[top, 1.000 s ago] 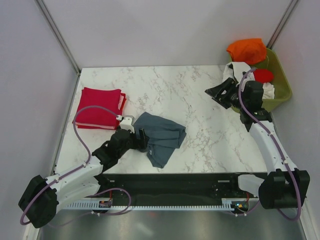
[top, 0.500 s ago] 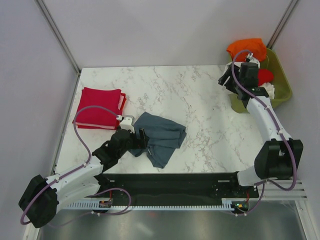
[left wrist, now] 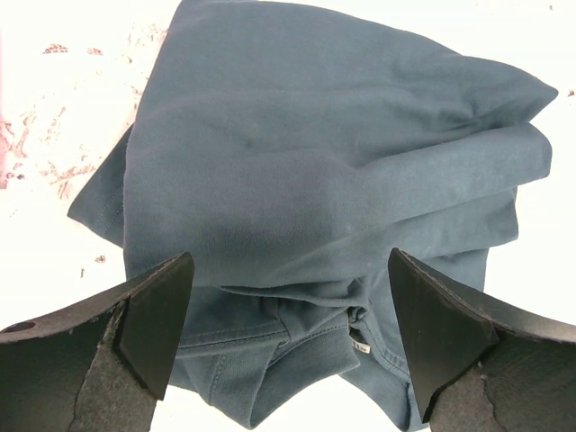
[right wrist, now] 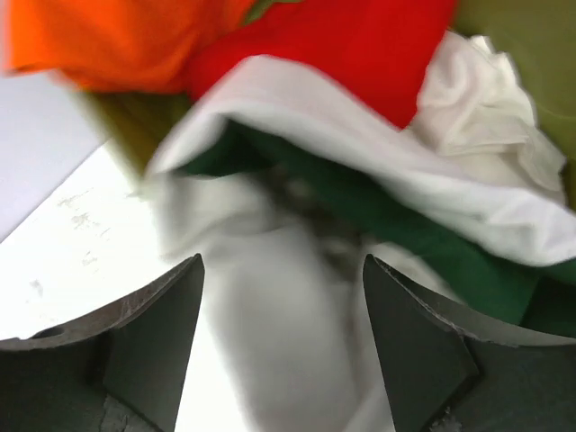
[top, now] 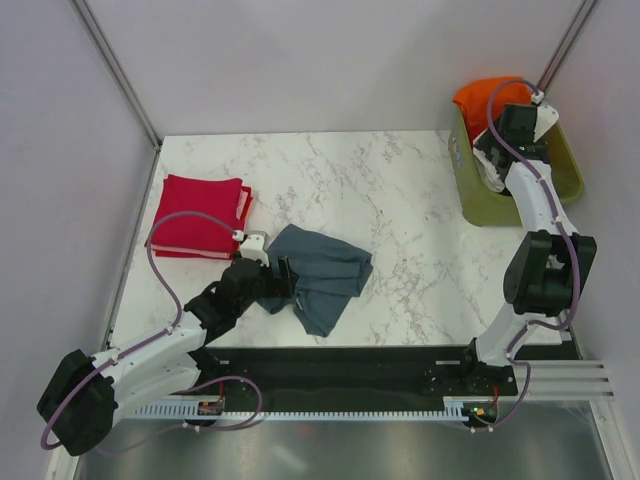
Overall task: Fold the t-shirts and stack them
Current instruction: Flatten the tshirt out
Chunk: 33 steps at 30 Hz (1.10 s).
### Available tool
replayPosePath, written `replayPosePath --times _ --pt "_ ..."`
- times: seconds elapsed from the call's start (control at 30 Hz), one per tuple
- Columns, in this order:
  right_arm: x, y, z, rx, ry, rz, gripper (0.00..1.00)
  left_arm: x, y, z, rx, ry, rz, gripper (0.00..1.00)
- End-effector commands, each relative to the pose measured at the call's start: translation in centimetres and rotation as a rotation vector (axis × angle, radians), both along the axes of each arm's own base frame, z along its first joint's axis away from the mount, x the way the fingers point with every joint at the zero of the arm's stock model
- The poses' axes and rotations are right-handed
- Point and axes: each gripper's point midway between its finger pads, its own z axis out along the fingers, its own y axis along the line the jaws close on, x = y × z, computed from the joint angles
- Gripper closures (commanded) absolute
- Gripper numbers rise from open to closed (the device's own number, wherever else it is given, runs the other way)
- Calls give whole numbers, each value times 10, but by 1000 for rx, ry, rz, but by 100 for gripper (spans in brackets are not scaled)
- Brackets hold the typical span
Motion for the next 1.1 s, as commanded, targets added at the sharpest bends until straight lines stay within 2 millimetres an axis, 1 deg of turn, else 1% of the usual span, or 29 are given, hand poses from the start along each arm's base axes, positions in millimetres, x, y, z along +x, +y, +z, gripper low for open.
replayPosePath --times 0.0,0.03,0.07,0.1,0.13,0.17,0.2,0.23,0.27,0.3,0.33,0.4,0.43,0.47,0.5,0.53,0.57,0.6,0.63,0.7,0.73,0.77,0.8,0.83,0.87,0.93,0.97,1.0,1.07 --pt "-16 46 80 -127 -143 52 20 12 3 18 4 -59 38 2" --pt "-21 59 82 -164 -130 88 20 12 4 18 1 -57 47 0" --pt "-29 83 97 -178 -161 134 20 13 7 19 11 -51 66 0" --pt "-34 94 100 -181 -168 163 20 14 9 19 11 -47 79 0" --pt "-40 105 94 -179 -157 205 20 14 11 20 6 -39 94 0" --pt "-50 126 105 -168 -187 262 20 16 11 24 3 -44 104 0" --pt "-55 142 104 -147 -193 324 20 12 12 20 11 -20 108 0" --pt "-63 155 91 -138 -170 379 22 11 12 20 6 -9 110 0" --pt "-73 176 95 -131 -184 456 24 11 11 25 -8 -6 114 2" --pt "-79 193 91 -112 -182 528 26 7 13 22 -3 21 121 4" --pt "-91 225 73 -76 -154 670 29 7 14 28 -40 24 144 5" --pt "-109 256 65 -67 -147 814 32 3 17 34 -72 24 170 7" --pt "-121 273 47 -53 -114 896 34 0 20 35 -96 34 195 7" --pt "-136 299 41 -69 -104 992 34 -2 23 48 -139 1 209 8" --pt "-144 311 31 -77 -85 1035 34 -3 25 53 -170 -5 222 8" --pt "-154 320 14 -83 -46 1067 33 -7 28 56 -180 -6 230 9" --pt "-166 342 2 -92 -25 1135 33 -8 32 63 -199 -21 246 10" --pt "-171 350 -7 -100 -8 1161 34 -10 36 73 -234 -41 262 10" --pt "-183 366 -22 -95 22 1207 34 -14 41 77 -235 -35 276 11" --pt "-192 387 -44 -86 58 1260 34 -17 51 89 -258 -58 318 11" --pt "-205 404 -53 -76 74 1304 33 -17 55 100 -271 -70 338 11" --pt "-209 418 -65 -72 82 1339 33 -20 66 97 -237 -60 379 11" --pt "-215 429 -69 -69 81 1370 33 -21 71 101 -238 -61 403 11" --pt "-228 445 -73 -70 78 1417 32 -22 75 112 -246 -75 420 12" --pt "-230 457 -82 -74 78 1441 31 -24 84 110 -216 -68 448 12" --pt "-243 480 -84 -97 62 1510 29 -26 88 116 -223 -68 470 12" --pt "-245 488 -95 -110 80 1531 28 -28 92 115 -218 -62 482 12" --pt "-245 496 -93 -121 70 1546 27 -29 92 116 -230 -58 490 12" --pt "-249 506 -105 -151 87 1575 26 -32 95 114 -238 -52 502 12"
